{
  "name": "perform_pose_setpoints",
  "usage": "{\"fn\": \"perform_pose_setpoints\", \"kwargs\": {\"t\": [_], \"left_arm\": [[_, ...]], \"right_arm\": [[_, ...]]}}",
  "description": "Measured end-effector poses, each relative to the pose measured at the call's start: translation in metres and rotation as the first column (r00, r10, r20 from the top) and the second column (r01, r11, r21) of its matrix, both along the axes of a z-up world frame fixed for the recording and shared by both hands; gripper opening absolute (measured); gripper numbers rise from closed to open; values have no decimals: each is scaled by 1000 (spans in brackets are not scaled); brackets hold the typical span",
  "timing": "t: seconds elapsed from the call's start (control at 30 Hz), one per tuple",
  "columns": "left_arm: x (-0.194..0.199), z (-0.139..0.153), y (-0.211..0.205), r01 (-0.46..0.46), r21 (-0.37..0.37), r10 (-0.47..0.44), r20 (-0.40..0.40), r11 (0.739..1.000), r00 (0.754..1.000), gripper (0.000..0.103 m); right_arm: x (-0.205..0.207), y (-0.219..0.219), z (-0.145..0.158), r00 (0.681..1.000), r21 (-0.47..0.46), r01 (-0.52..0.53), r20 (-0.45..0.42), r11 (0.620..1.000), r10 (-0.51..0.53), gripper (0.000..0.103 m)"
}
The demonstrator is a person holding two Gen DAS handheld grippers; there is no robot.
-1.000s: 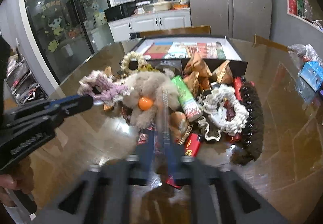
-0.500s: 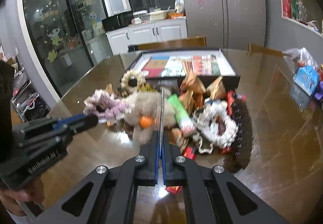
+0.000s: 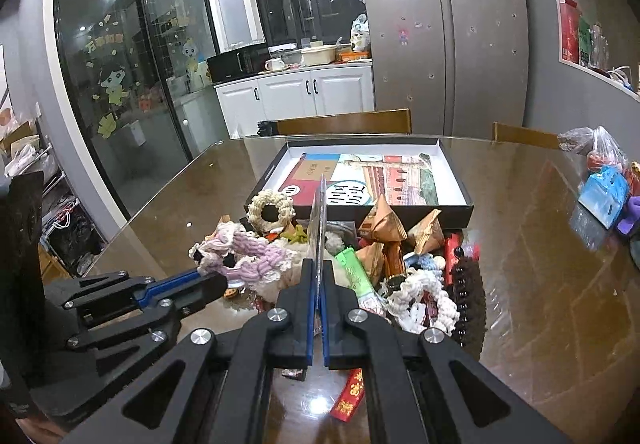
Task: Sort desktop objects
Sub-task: 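Carry the bag into the open black box and open the right gripper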
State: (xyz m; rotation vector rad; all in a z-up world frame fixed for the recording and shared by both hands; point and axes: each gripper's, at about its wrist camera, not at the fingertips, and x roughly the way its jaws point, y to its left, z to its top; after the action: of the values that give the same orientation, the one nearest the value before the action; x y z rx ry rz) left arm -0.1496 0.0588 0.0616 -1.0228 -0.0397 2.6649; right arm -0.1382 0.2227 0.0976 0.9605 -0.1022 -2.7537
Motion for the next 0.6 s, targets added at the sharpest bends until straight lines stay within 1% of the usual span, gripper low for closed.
{"fn": "perform_pose_setpoints", "kwargs": {"t": [0.13,0.2,0.27,0.4,0.6], "left_arm": [[-18,2,-1,-10,4,10,7,1000,1000,8],[-29,4,2,-25,-36,25,-15,999,1000,8],[-40,6,5,-31,-60,30,-21,998,999,8],[-61,6,13,-26,-95,24,-27,995,999,8],[-99,3,15,-28,-85,28,-4,996,1000,8]], "right_arm": [[-11,-1,4,1000,10,0,-3,1000,0,2],[-17,0,7,1000,15,10,-10,1000,-9,2],[-28,0,11,999,42,35,-29,999,-34,2],[-53,4,15,998,62,50,-32,997,-48,2],[-93,4,13,999,70,43,-6,997,-43,2]]}}
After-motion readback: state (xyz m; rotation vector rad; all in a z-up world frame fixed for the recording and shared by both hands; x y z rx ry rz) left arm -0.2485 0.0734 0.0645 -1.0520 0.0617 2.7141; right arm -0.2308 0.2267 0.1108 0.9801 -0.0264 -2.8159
